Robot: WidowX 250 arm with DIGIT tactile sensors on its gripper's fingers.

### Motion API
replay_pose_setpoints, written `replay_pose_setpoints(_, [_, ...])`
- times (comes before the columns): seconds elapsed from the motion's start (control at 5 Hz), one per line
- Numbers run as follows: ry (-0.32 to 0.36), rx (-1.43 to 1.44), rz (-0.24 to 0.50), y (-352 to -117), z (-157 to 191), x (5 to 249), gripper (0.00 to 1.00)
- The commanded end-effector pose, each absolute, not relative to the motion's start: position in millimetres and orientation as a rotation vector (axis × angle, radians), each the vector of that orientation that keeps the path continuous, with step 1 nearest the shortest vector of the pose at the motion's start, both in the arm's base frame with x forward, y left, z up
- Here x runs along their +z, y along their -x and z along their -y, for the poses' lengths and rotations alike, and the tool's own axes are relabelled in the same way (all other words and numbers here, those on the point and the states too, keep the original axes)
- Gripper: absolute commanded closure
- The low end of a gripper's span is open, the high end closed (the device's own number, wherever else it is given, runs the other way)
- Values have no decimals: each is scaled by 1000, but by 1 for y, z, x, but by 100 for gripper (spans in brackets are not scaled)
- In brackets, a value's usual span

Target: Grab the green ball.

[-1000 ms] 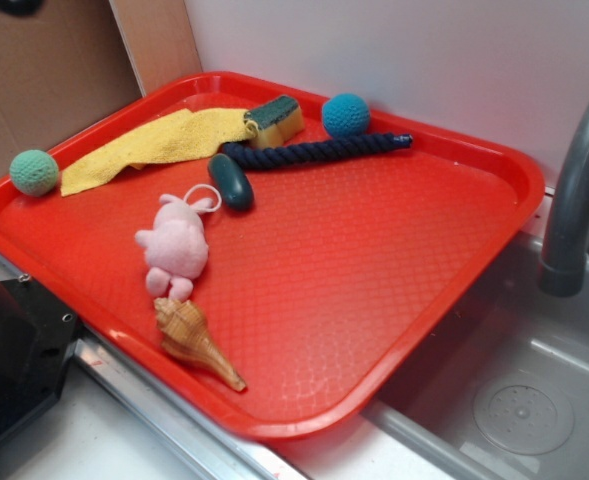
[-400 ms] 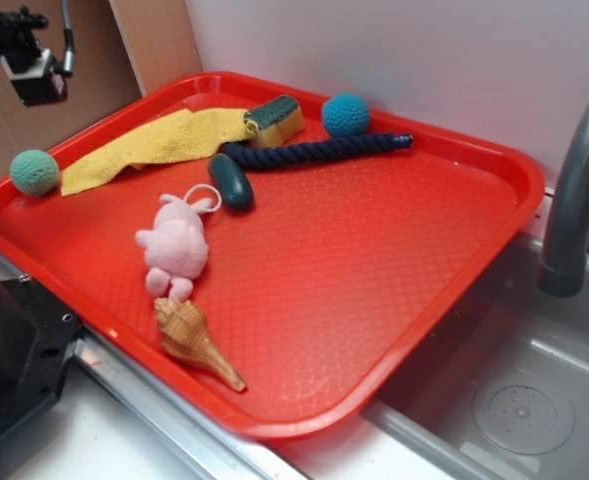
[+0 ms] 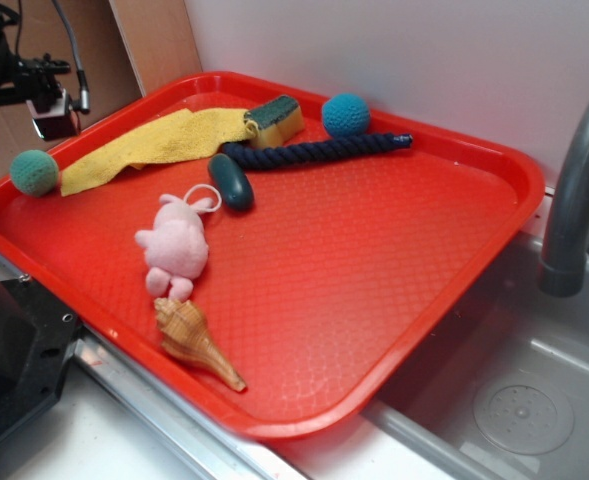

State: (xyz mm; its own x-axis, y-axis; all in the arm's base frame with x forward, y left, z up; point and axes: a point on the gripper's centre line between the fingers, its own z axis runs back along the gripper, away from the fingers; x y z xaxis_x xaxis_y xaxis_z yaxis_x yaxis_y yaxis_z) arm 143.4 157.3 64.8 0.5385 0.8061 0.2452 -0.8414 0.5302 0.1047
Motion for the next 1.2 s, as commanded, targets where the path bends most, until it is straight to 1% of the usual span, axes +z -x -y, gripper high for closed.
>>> replay_pose_setpoints(0.0, [-262,1009,136,-133,-177,49,0])
replay_pose_setpoints(0.2, [-266,971,127,-144,-173,40,0])
replay_pose_setpoints(0.4, [-276,971,128,-143,-167,39,2])
replay_pose_setpoints(0.6, [-280,983,121,-133,-167,35,100])
replay_pose_setpoints(0.8, [-304,960,130,-138,-162,39,100])
replay_pose_setpoints(1.0, [-323,848,133,-150,-147,53,100])
